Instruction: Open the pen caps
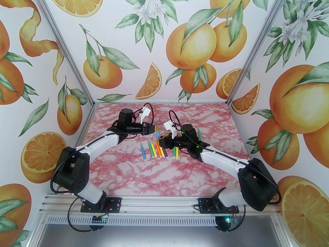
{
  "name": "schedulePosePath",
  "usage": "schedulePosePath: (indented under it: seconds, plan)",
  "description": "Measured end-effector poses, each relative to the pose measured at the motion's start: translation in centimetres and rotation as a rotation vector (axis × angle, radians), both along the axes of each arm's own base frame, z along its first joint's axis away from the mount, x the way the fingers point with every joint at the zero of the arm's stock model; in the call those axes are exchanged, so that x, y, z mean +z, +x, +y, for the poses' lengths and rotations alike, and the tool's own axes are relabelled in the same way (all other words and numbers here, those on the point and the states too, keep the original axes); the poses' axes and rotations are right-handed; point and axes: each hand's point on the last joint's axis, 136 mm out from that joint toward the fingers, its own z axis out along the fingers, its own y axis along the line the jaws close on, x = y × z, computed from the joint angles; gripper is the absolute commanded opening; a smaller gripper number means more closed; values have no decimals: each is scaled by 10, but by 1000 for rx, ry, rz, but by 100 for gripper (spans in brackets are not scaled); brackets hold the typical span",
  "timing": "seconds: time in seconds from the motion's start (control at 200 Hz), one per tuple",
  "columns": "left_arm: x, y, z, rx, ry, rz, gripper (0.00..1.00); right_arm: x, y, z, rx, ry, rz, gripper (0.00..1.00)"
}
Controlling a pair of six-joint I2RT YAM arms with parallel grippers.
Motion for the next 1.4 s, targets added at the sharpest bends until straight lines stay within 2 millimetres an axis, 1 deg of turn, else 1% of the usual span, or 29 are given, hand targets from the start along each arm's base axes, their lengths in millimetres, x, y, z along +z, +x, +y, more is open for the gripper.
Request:
schedulePosePath:
  seconds: [0.185,0.285,0.4,0.61,0.71,1.141,1.251,1.396]
  plan:
    - [3,1,-1,-3,-6,-3,0,-6,2,1,0,-6,10,42]
    - [4,0,-1,-6,-8,-3,0,-13,3,2,0,-14,22,39]
    - [4,0,-1,-8,-8,-2,0,-16,3,2,-1,-16,34,29]
    - [3,3,1,2,0,-1,0,-15,1,5,11,-12,26,8]
    - [2,6,1,2,-1,6,0,-15,1,4,12,-14,23,0]
    - [-7,15,5,66,19,107,0,-20,4,0,-6,-28,25,0]
    - [-10,17,8,100,20,147,0,-21,4,-1,-14,-21,9,0]
    - [-12,15,14,130,18,199,0,-20,2,-2,-15,-10,-9,0]
